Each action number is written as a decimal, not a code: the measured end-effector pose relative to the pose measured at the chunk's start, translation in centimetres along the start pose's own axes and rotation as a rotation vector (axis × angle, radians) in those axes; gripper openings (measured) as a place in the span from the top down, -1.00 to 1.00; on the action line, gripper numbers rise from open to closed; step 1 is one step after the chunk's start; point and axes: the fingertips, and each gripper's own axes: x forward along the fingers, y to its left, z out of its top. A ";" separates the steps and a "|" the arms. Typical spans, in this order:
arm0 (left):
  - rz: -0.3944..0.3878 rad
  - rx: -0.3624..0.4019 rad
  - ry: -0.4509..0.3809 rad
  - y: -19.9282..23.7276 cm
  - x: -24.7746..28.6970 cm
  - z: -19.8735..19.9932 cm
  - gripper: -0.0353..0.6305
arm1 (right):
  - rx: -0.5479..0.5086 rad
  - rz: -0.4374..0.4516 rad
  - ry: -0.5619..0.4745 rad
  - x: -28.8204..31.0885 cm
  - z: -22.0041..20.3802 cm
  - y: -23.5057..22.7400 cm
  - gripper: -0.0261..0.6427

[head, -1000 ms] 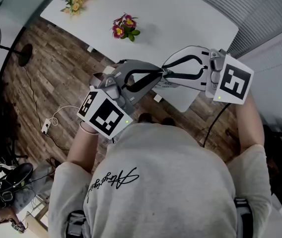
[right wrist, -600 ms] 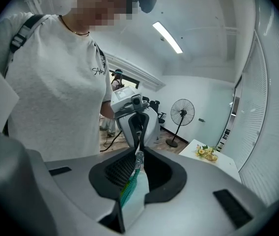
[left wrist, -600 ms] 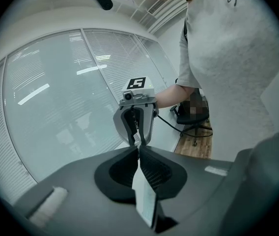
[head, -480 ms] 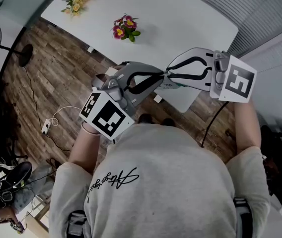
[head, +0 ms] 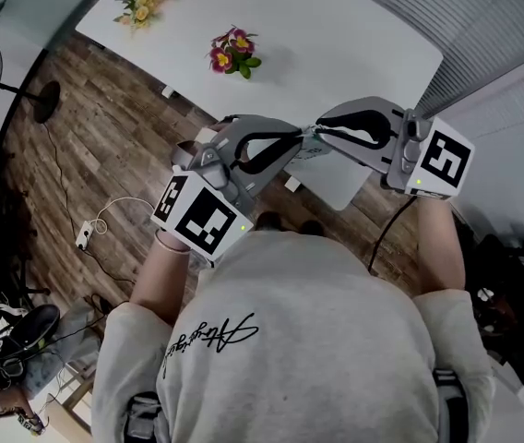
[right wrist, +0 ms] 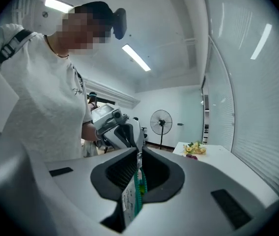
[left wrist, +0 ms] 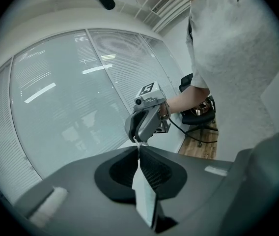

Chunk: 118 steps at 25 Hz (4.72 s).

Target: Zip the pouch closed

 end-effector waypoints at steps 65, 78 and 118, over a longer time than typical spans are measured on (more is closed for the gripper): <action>0.161 -0.207 -0.057 2.4 2.3 -1.3 0.87 | -0.043 -0.758 0.224 -2.5 -3.3 -10.6 0.91; 0.154 -0.206 -0.055 2.3 2.1 -1.3 0.87 | -0.055 -0.774 0.266 -2.6 -4.2 -11.6 0.91; 0.134 -0.199 -0.059 1.8 1.5 -0.7 0.87 | -0.073 -0.846 0.300 -4.6 -4.8 -14.1 0.91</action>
